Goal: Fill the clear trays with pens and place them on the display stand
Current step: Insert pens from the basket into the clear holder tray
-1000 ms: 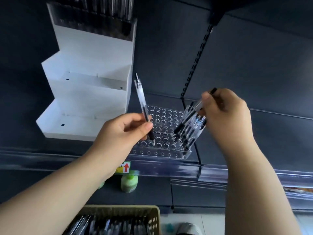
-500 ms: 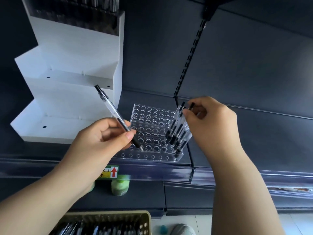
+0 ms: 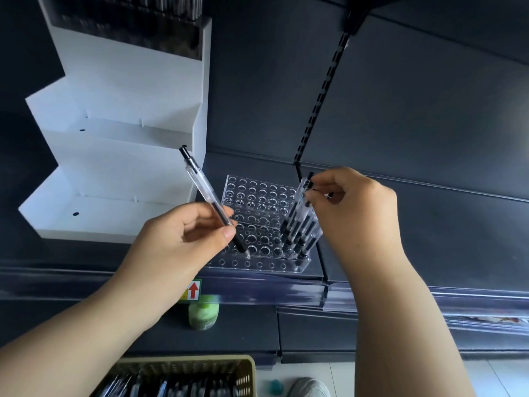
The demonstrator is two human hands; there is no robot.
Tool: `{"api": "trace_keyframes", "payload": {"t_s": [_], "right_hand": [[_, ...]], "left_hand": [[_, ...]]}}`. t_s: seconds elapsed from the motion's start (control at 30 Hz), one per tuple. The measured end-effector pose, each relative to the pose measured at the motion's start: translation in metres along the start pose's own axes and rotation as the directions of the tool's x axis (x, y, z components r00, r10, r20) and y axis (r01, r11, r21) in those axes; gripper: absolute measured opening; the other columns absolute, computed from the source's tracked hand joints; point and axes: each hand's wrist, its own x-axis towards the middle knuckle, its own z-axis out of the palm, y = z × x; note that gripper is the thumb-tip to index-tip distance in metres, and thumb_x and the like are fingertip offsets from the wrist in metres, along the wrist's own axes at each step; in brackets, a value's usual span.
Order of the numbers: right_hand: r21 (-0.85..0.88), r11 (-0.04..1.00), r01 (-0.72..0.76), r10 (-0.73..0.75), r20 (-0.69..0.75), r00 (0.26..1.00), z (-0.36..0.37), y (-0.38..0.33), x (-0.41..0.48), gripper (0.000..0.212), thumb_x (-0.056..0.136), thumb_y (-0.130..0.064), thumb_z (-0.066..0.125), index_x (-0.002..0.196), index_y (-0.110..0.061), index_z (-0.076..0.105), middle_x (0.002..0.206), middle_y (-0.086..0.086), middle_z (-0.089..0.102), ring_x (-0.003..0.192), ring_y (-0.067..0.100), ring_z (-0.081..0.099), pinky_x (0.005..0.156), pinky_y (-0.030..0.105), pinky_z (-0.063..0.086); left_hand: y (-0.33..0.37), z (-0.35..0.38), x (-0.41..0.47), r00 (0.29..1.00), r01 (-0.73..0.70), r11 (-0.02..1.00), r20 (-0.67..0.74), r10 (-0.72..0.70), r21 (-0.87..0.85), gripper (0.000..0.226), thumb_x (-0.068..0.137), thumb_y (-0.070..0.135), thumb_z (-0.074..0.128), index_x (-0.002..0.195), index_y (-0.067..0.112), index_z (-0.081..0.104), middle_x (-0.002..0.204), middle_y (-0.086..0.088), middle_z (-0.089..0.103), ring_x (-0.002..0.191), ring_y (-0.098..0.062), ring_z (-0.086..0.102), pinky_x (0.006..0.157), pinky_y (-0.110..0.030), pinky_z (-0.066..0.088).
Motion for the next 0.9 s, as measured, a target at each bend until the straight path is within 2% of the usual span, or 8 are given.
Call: {"api": "trace_keyframes", "payload": {"t_s": [0.2,0.27,0.4,0.5,0.6,0.77,0.83,0.9], "right_hand": [[-0.008,1.0,0.018,-0.018,0.004,1.0,-0.003,0.003,0.001,0.012,0.082,-0.014,0.066,0.085,-0.024,0.072,0.07,-0.013,0.061,0.084,0.017,0.059,0.071,0.026,0.048],[-0.02,0.999,0.035,-0.035,0.013,0.999,-0.004,0.004,0.001,0.013,0.082,-0.013,0.066,0.084,-0.023,0.072,0.067,-0.016,0.058,0.083,0.017,0.059,0.069,0.025,0.046],[0.032,0.999,0.009,-0.009,0.0,1.0,-0.012,0.007,0.002,0.009,0.08,-0.021,0.07,0.088,-0.025,0.071,0.074,-0.014,0.062,0.083,0.013,0.059,0.069,0.023,0.046],[0.074,0.997,-0.017,0.019,-0.025,1.0,-0.017,0.01,0.003,0.009,0.079,-0.023,0.071,0.088,-0.026,0.071,0.069,-0.021,0.058,0.078,0.006,0.058,0.062,0.009,0.042],[0.099,0.995,-0.025,0.027,-0.018,0.999,-0.019,0.011,0.003,0.009,0.08,-0.023,0.07,0.088,-0.026,0.07,0.067,-0.024,0.056,0.07,0.002,0.057,0.059,0.004,0.04],[0.136,0.99,-0.022,0.024,-0.012,1.0,-0.02,0.011,0.001,0.008,0.082,-0.022,0.068,0.088,-0.027,0.07,0.068,-0.024,0.056,0.069,-0.005,0.056,0.063,0.003,0.039],[0.144,0.989,-0.014,0.016,-0.015,1.0,-0.021,0.01,0.001,0.008,0.082,-0.021,0.067,0.088,-0.026,0.07,0.067,-0.024,0.055,0.069,-0.005,0.056,0.063,0.001,0.038],[0.157,0.988,-0.011,0.015,-0.023,1.0,-0.022,0.009,0.001,0.008,0.083,-0.02,0.066,0.087,-0.025,0.07,0.066,-0.024,0.055,0.069,-0.008,0.055,0.062,0.0,0.037]], "left_hand": [[0.007,0.018,0.003,0.995,-0.082,0.989,0.062,0.075,0.123,0.031,0.073,0.025,0.07,0.093,0.049,0.067,0.089,0.019,0.072,0.085,0.002,0.067,0.075,-0.013,0.051],[0.01,0.026,0.007,0.992,-0.114,0.985,0.059,0.107,0.131,0.031,0.072,0.024,0.071,0.094,0.046,0.068,0.088,0.02,0.072,0.083,0.001,0.068,0.074,-0.007,0.048],[0.011,0.051,0.016,0.988,-0.148,0.981,0.057,0.142,0.128,0.027,0.075,0.013,0.073,0.089,0.035,0.069,0.083,0.017,0.071,0.078,-0.001,0.067,0.072,-0.009,0.048],[0.008,0.07,0.02,0.98,-0.195,0.964,0.076,0.184,0.183,0.038,0.075,0.006,0.075,0.088,0.039,0.062,0.082,0.019,0.069,0.076,0.001,0.065,0.071,-0.01,0.049],[0.002,0.079,0.024,0.975,-0.22,0.936,0.098,0.2,0.276,0.038,0.075,0.008,0.076,0.078,0.041,0.059,0.078,0.021,0.068,0.073,0.006,0.063,0.068,-0.004,0.046],[-0.008,0.081,0.029,0.985,-0.161,0.858,0.137,0.107,0.488,0.033,0.075,0.02,0.075,0.067,0.043,0.053,0.067,0.032,0.061,0.069,0.016,0.056,0.062,0.004,0.037],[-0.01,0.081,0.029,0.986,-0.141,0.815,0.155,0.064,0.563,0.027,0.076,0.028,0.071,0.067,0.044,0.051,0.075,0.036,0.059,0.073,0.015,0.055,0.063,0.001,0.039],[-0.011,0.081,0.029,0.985,-0.125,0.793,0.167,0.029,0.597,0.022,0.077,0.034,0.068,0.068,0.045,0.051,0.075,0.032,0.06,0.072,0.011,0.056,0.062,-0.006,0.043]]}}
